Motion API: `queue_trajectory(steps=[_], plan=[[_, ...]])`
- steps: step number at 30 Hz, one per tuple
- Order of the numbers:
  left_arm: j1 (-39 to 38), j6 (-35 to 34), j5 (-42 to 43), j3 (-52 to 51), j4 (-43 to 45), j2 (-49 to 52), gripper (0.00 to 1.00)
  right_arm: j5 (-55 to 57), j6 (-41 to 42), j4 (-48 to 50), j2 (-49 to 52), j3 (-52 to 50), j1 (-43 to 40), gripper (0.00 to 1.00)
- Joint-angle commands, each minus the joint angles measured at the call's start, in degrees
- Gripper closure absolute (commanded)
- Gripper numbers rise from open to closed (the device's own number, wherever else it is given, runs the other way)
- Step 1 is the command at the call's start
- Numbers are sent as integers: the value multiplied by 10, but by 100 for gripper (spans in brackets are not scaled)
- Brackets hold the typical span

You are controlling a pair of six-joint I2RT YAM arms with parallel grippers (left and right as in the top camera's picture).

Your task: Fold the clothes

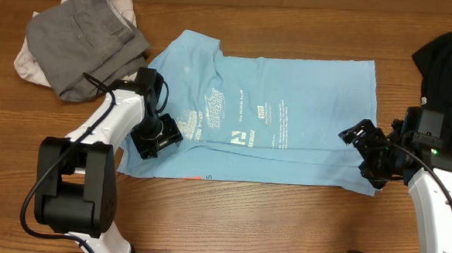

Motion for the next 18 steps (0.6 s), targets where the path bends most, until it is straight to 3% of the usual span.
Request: queue_trajectory(steps=[1, 18], plan=[[-4, 8, -8, 12, 10, 13, 38, 3, -2, 4, -5, -3, 3, 0], [-4, 2, 3, 12, 30, 19, 45, 3, -2, 3, -5, -3, 3, 0]])
